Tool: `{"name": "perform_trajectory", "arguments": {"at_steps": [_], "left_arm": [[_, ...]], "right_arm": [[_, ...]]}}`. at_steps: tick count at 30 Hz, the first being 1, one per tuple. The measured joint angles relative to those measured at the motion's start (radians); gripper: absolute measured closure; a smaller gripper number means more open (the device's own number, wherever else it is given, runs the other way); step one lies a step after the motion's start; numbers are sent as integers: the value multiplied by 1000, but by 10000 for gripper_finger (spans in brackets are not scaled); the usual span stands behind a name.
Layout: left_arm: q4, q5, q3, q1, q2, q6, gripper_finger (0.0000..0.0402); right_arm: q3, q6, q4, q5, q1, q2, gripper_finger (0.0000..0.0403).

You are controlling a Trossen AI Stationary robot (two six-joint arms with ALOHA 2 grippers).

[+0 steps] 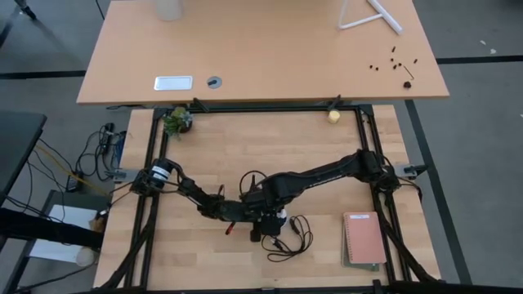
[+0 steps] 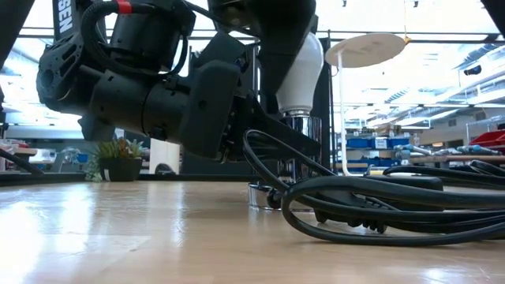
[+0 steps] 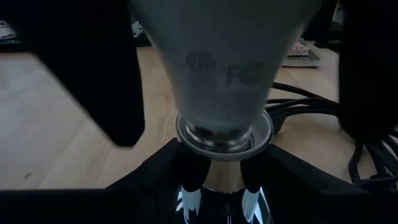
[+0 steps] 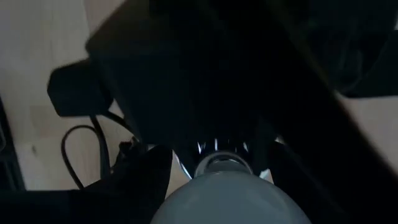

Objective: Screw lightbulb
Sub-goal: Insert the lightbulb into the lamp

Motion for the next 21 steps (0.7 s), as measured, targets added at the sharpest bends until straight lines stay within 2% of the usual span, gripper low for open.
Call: {"name": "perform_trajectory", "arguments": {"at_steps": [8,21], "left_arm": [[1,-1,0,0,0,-6,211],[-5,-56,0,0,0,-29,211]], "right_arm": [[0,34,-7,23,10,0,137],[-54,104,50,54,5,-9,137]]}}
